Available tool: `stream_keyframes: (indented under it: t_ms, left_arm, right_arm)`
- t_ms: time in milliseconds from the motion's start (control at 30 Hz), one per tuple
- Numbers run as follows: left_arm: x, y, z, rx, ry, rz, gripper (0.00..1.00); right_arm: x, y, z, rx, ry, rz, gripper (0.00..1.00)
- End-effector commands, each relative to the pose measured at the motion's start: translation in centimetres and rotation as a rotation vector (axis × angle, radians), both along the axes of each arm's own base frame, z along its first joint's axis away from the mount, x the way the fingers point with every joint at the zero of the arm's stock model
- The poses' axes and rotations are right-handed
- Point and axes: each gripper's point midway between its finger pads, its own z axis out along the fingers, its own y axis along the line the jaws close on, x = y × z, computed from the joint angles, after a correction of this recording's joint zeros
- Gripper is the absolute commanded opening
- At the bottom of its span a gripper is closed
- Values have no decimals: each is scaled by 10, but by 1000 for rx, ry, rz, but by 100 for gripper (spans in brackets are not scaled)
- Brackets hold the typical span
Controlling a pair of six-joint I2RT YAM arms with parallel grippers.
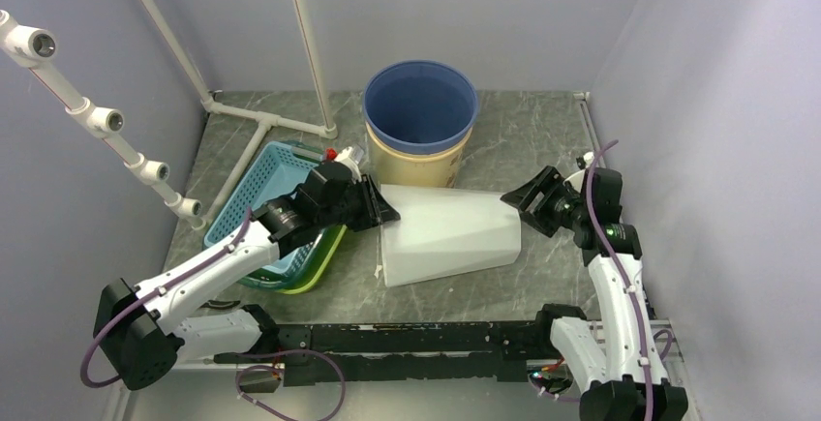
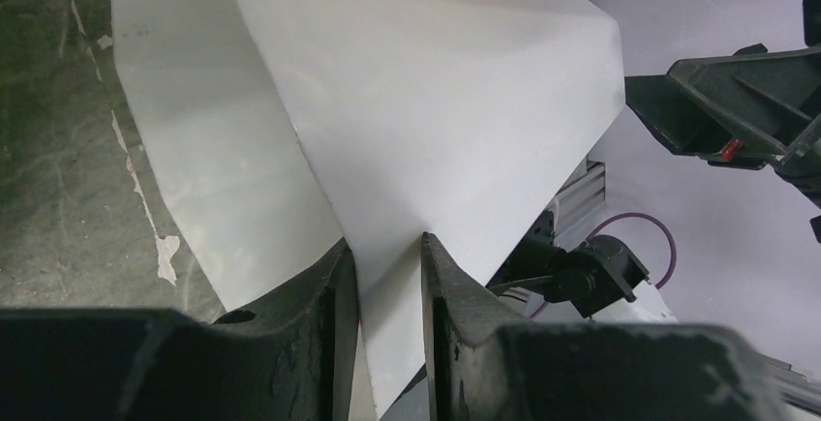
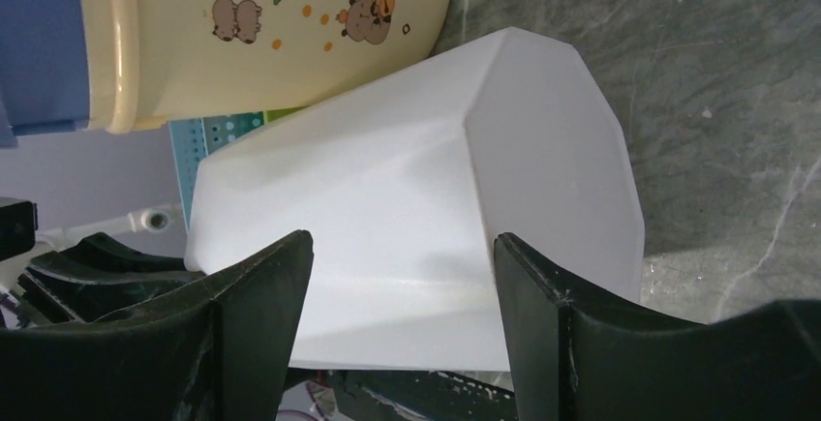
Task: Turn the large container upside down
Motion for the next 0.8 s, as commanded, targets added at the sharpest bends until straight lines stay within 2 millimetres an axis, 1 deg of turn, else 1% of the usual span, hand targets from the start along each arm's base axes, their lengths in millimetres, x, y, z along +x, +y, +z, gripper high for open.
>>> stream_keyframes:
  t_ms: [0, 200, 367, 600, 767]
  left_arm:
    - [-21, -19, -8, -41, 57, -120, 30]
    - [-22, -27, -5, -66, 46, -142, 31]
    - [-26, -36, -8, -78, 58, -167, 31]
    - [-33, -41, -2, -91, 41, -188, 31]
    - [-35, -46, -3, -119, 46, -196, 31]
  right_arm:
    - [-16, 35, 47, 188, -80, 126, 70]
    - [-25, 42, 64, 221, -103, 174, 68]
    - [-33, 41, 80, 209, -144, 172, 68]
    - [-46, 54, 97, 305, -162, 245, 68]
    - [-54, 62, 120, 334, -249, 336, 68]
